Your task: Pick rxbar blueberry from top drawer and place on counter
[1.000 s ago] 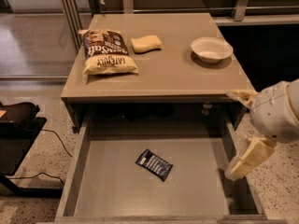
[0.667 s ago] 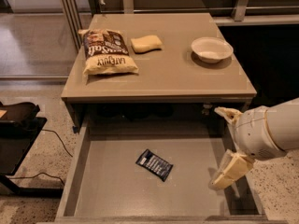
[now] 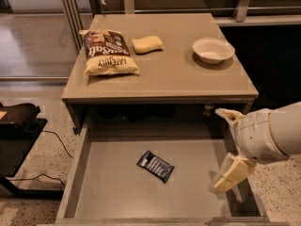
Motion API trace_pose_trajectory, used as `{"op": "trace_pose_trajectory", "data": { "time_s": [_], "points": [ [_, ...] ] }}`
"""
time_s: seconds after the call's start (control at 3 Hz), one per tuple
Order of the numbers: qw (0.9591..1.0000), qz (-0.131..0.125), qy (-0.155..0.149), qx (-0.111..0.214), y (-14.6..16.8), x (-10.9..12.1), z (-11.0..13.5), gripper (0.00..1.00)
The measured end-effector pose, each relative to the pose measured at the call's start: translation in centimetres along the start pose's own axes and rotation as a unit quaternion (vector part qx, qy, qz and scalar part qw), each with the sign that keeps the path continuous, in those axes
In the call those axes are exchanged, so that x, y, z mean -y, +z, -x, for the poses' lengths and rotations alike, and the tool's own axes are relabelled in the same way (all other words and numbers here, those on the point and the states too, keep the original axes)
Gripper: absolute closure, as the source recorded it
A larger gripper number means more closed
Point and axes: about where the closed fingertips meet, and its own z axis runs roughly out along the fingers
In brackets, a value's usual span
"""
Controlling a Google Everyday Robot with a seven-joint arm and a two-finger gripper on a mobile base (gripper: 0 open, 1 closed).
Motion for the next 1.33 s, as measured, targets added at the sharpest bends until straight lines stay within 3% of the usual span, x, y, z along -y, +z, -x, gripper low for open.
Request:
{"op": "trace_pose_trajectory", "data": {
  "time_s": [0.33, 0.67, 1.0, 1.33],
  "points": [
    [0.9995, 0.005, 0.004, 0.03, 2.1, -0.2, 0.9, 0.0],
    [0.9977, 0.009, 0.026, 0.062, 5.4, -0.5, 2.0, 0.0],
    [0.9955, 0.004, 0.056, 0.076, 8.5, -0.8, 2.6, 0.0],
    [0.9948, -0.003, 0.079, 0.065, 11.8, -1.4, 2.2, 0.0]
  ]
}}
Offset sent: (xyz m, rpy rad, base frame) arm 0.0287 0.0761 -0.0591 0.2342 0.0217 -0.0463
